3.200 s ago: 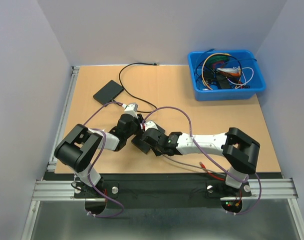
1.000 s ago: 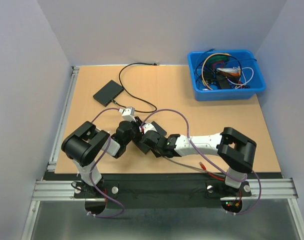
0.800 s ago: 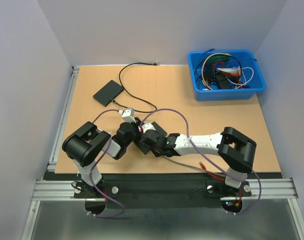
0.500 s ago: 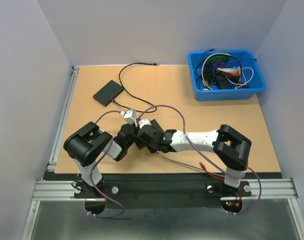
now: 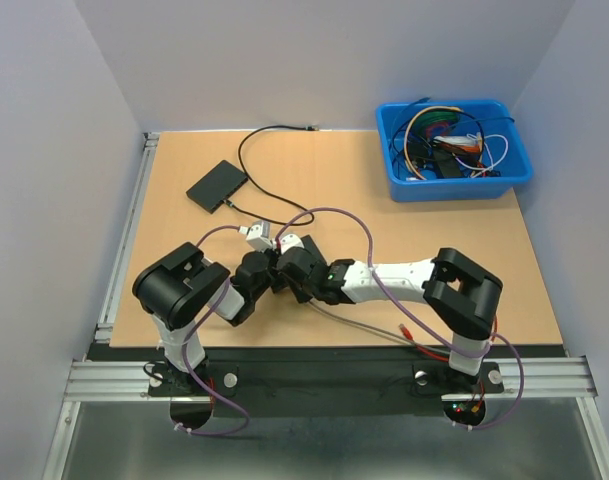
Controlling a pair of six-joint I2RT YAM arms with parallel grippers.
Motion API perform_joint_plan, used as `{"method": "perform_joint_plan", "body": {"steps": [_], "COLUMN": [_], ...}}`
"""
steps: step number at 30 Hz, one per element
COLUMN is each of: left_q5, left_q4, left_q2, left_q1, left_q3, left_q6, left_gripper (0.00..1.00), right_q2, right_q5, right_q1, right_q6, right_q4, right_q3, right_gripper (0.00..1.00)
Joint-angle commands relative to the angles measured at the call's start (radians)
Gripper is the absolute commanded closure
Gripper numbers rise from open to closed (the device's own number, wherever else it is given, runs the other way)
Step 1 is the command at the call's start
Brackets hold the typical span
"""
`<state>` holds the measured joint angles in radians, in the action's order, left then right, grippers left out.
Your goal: Insert the plug into the switch port
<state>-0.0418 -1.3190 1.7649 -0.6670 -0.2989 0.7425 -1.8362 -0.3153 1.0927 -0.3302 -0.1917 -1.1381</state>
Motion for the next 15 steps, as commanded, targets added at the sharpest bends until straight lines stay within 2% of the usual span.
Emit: {"method": "perform_joint_plan", "body": {"steps": [1, 3, 5, 6, 11, 15], "left_q5": [0.209, 0.198, 0.191, 0.184, 0.175, 0.151], "left_q4": [0.299, 0.317, 0.335, 0.345, 0.394, 0.472], "left_q2": [0.015, -0.002, -0.013, -0.018, -0.053, -0.113], "left_q1": [-0.072, -0.072, -0.072, -0.072, -0.072, -0.072], "left_q3": [0.076, 0.075, 0.069, 0.061, 0.04, 0.02], "left_q6": [-0.009, -0.008, -0.012, -0.012, -0.02, -0.026], "left_gripper": [1.0, 1.0, 1.0, 1.0, 1.0, 0.91], "right_q2": [0.064, 0.069, 0.074, 0.084, 0.14, 0.215], "right_q5": [-0.064, -0.059, -0.061, -0.064, -0.073, -0.087], "right_q1": [-0.057, -0.057, -0.057, -0.057, -0.056, -0.056], "right_q6": [-0.052, -0.059, -0.069, -0.07, -0.069, -0.078], "right_q4": [0.36, 0.362, 0.362, 0.363, 0.36, 0.359], "right_q3": [0.044, 0.076, 0.103, 0.13, 0.207, 0.262], "right_gripper": [0.99, 0.9, 0.73, 0.59, 0.45, 0.4]}}
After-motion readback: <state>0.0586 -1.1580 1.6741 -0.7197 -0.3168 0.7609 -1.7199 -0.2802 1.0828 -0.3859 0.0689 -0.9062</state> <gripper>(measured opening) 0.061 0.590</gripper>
